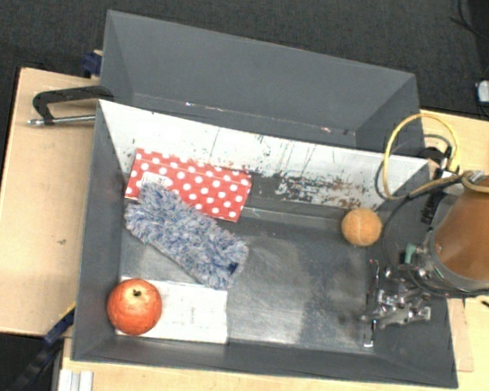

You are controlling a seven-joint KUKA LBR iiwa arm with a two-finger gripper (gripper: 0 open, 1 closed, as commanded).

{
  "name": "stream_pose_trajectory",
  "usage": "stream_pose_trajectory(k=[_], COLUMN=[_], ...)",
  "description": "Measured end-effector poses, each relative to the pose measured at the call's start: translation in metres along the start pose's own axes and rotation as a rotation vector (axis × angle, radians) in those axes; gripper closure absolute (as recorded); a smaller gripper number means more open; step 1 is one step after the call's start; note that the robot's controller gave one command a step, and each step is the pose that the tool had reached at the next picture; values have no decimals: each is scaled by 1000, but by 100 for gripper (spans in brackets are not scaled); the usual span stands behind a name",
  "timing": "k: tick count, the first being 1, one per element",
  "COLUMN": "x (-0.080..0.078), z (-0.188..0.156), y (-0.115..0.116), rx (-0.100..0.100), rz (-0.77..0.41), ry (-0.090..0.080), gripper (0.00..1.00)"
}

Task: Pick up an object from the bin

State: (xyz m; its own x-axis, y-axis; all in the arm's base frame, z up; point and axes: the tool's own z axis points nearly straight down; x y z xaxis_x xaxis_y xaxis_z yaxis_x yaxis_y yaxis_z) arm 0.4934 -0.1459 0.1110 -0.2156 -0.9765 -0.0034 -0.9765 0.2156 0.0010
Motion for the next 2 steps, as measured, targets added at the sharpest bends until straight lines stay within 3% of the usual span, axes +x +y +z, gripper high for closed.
stream_pose_trajectory(k=[1,2], x=[-1,-1], z=[-42,-46], y=[-1,-2], rx=[6,8], rz=[3,3], ry=[1,1], gripper=[100,100])
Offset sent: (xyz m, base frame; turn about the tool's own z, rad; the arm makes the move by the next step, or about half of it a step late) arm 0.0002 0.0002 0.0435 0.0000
